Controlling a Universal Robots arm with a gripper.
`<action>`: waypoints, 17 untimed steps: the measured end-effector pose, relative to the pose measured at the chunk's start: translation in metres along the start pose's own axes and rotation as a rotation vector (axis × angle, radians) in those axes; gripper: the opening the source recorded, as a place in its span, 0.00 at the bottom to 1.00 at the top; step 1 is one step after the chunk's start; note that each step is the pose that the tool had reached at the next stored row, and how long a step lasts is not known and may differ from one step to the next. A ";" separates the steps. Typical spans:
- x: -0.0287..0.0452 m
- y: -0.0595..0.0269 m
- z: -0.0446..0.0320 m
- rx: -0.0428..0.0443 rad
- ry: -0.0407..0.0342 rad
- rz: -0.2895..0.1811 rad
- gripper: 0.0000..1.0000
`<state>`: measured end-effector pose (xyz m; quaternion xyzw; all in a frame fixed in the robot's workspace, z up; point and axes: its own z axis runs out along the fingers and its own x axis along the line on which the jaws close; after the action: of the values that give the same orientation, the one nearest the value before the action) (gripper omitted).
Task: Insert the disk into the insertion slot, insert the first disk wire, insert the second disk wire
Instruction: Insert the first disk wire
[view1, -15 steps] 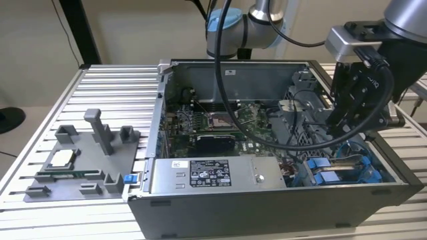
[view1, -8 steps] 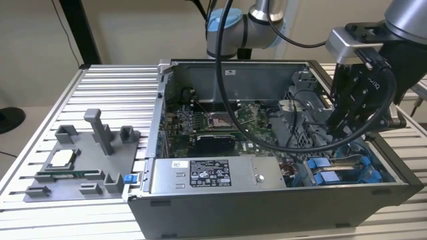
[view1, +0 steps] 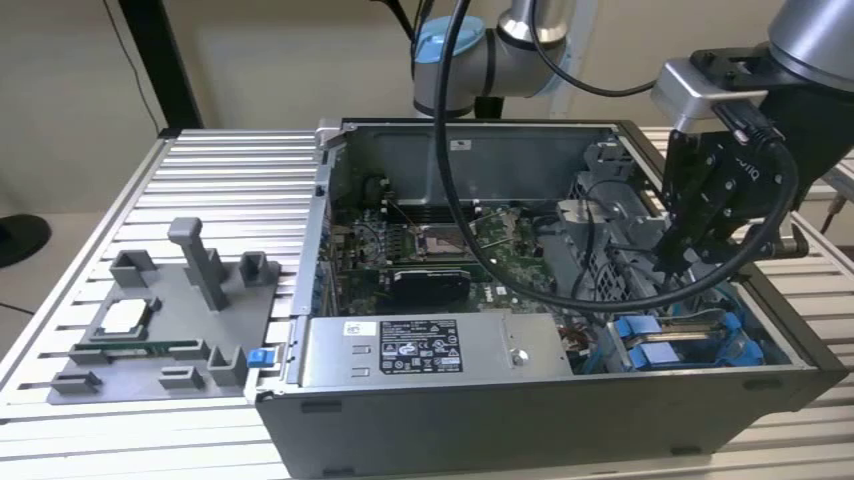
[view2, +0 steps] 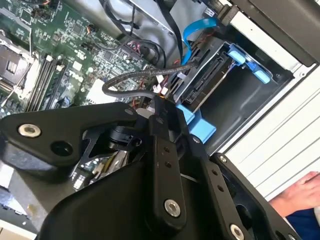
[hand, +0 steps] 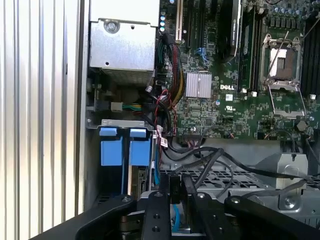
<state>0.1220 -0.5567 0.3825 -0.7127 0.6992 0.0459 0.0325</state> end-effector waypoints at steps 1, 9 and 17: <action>0.0000 0.0000 0.0001 0.0010 -0.0012 0.000 0.00; 0.0000 0.0000 0.0001 0.0021 -0.0027 0.000 0.00; 0.0010 -0.0002 0.0001 0.0020 -0.0028 0.000 0.00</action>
<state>0.1222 -0.5576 0.3823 -0.7127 0.6991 0.0462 0.0342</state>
